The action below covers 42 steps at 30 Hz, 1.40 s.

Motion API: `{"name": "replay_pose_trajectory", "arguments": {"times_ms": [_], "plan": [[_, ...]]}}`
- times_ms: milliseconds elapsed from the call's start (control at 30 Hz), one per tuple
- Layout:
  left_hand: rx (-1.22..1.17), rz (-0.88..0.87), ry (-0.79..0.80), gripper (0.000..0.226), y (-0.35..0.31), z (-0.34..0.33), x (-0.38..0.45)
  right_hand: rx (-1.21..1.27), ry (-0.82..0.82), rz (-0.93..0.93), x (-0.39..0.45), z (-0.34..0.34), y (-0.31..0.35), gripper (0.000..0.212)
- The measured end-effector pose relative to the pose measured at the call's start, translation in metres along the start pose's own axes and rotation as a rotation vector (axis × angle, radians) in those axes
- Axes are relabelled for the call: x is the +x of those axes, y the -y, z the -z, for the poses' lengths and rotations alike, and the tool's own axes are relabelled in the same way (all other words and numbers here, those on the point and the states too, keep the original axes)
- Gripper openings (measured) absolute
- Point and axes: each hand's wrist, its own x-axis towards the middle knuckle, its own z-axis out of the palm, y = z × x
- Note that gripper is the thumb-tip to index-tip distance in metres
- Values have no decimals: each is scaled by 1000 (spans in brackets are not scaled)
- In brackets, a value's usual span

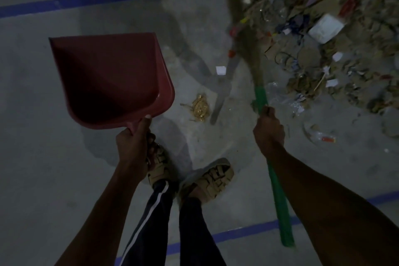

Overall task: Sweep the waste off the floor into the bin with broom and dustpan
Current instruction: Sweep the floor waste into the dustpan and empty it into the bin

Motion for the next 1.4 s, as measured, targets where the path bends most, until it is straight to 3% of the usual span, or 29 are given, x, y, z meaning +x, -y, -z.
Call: {"name": "replay_pose_trajectory", "arguments": {"times_ms": [133, 367, 500, 600, 933, 1033, 1233, 1333, 1400], "plan": [[13, 7, -7, 48, 8, -9, -8, 117, -39, -39, -12, -1, -15, 57], [49, -19, 46, 51, 23, -29, -25, 414, -159, 300, -92, -68, -40, 53], [79, -58, 61, 48, 33, -34, -27, 390, 164, 410, -126, -83, -53, 61], [95, -50, 79, 46, 43, -39, -30, 185, 344, 331, -140, -86, -59, 66], [162, -33, 112, 38, 62, -54, -27, 182, 60, -184, -95, -85, -70, 62], [164, -50, 124, 39, 60, -55, -25, 204, -112, -163, -80, -72, -68, 60], [149, -69, 153, 38, 52, -57, -24, 330, -199, 78, -98, -77, -55, 51], [141, -96, 187, 37, 48, -54, -19, 314, -79, 207, -109, -85, -44, 53], [127, -116, 188, 38, 44, -50, -15, 297, 65, 146, -115, -85, -33, 53]]}}
